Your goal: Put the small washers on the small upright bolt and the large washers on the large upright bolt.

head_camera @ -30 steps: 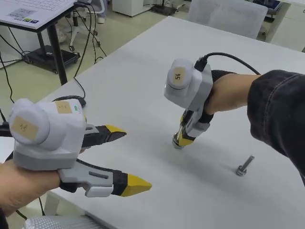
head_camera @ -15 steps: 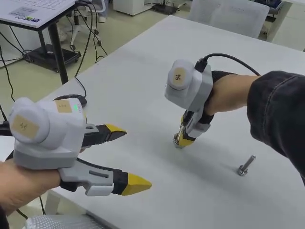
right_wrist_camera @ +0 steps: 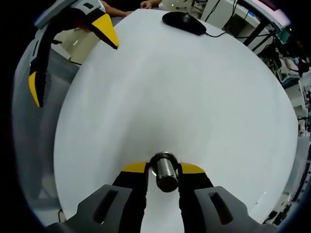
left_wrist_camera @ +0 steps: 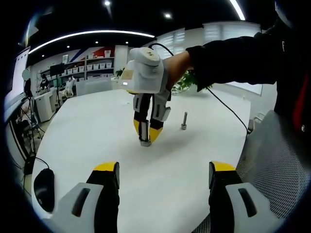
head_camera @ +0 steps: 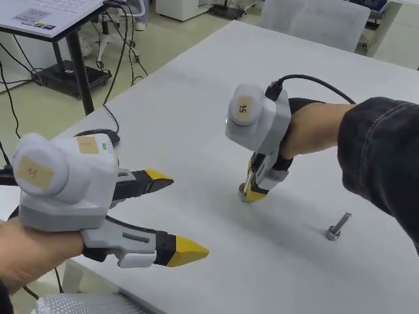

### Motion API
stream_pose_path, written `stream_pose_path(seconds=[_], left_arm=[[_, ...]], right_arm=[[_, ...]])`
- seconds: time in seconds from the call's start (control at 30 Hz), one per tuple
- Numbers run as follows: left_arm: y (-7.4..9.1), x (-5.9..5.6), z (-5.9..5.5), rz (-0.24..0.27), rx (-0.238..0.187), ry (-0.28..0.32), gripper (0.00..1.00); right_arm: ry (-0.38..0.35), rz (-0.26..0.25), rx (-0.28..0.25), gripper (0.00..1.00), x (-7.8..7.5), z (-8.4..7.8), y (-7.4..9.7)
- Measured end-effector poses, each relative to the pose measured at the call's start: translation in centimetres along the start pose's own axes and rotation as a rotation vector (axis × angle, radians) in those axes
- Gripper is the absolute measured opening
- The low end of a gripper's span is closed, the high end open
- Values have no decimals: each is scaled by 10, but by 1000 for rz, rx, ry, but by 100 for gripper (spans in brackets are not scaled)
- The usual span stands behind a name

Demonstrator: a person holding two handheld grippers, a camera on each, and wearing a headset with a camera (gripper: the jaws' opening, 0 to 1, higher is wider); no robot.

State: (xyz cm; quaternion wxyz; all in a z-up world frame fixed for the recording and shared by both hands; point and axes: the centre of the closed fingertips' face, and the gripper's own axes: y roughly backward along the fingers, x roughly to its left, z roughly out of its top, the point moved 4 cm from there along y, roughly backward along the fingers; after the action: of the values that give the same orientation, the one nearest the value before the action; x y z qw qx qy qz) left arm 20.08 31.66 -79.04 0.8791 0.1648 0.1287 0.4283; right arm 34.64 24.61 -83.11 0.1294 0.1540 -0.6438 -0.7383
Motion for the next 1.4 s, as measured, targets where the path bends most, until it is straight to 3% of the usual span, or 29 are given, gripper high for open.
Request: stream_pose_path(seconds=[0.37,0.83,1.2,1.4], left_arm=[[-2,-1,1,-5,0,-4,75],[-4,-2,3,-11,1,-8,75],[-6,-4,5,-18,1,-14,75],[-7,-5,6,-25,2,-18,75]], right_arm=[[-24,4,-15,42,2,-1,4],[-101,45,-73,78,6,-4,5],[-148,22,-115,98,2,-8,10],[-163,8,-136,100,2,-14,17]])
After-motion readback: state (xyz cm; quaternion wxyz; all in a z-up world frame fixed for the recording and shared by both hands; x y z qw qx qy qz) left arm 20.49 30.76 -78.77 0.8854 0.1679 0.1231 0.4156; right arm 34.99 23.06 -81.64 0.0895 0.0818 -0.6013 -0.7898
